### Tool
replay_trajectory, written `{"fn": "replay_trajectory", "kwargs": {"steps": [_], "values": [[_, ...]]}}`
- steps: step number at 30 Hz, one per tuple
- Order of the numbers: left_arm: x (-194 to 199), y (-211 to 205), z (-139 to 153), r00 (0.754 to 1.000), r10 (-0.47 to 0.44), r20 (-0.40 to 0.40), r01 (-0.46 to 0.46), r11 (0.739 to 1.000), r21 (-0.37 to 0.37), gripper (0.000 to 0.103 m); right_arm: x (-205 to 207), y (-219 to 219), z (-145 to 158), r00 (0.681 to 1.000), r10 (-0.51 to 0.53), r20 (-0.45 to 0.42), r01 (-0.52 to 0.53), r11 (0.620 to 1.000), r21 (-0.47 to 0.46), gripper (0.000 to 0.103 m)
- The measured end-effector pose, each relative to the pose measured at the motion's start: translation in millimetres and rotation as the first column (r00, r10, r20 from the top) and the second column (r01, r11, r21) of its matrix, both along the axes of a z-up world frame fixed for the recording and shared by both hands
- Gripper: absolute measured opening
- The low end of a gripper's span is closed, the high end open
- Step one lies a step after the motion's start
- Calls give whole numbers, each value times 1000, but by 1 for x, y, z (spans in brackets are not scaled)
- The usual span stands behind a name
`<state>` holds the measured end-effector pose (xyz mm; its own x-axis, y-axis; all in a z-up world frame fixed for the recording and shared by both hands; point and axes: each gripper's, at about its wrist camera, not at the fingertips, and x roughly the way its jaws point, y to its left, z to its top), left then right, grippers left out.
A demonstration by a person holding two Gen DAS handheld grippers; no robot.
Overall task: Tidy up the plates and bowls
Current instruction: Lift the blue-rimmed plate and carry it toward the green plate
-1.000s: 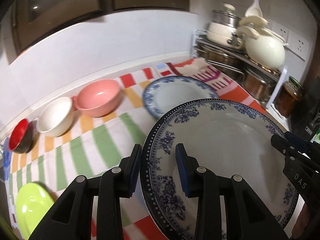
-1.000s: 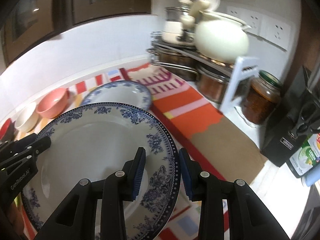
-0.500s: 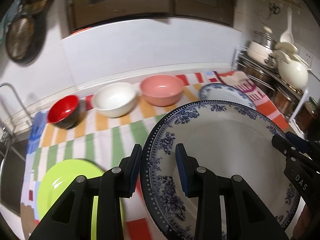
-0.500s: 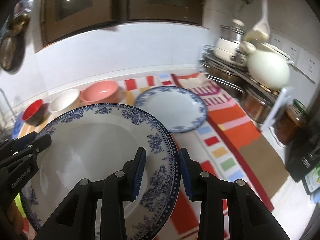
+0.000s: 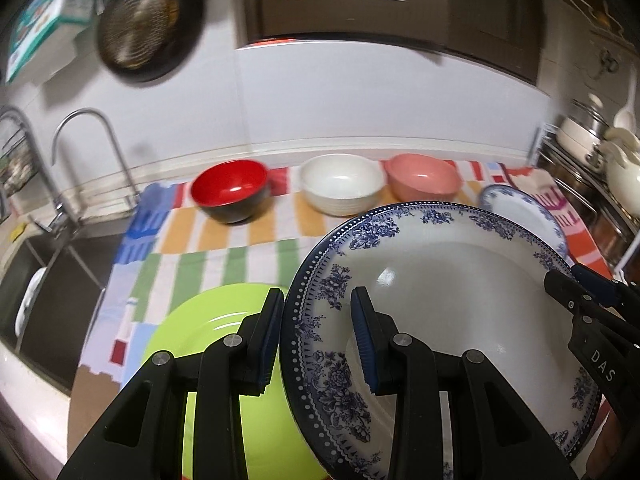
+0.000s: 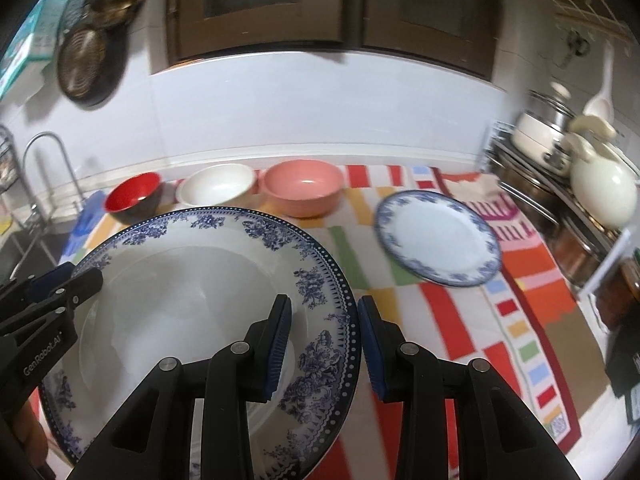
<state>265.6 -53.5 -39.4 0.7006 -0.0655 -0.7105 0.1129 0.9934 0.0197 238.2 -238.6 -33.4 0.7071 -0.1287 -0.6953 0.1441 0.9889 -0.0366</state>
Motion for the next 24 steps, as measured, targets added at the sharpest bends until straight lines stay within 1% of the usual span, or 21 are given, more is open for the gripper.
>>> {"fn": "replay_trajectory", "kwargs": {"steps": [7, 11, 24], "values": [[-2, 43, -3, 996, 86, -12, -86, 996, 8, 34, 15, 43, -5, 996, 92, -10, -92, 996, 7, 36], [-3, 68, -10, 991, 132, -34, -132, 991, 7, 34, 24, 66, -10, 990, 136, -23, -136, 991, 6, 36], [-3, 124, -37, 966, 240, -91, -239, 971, 17, 34, 46, 125, -33, 963, 256, -85, -256, 967, 14, 36]]}}
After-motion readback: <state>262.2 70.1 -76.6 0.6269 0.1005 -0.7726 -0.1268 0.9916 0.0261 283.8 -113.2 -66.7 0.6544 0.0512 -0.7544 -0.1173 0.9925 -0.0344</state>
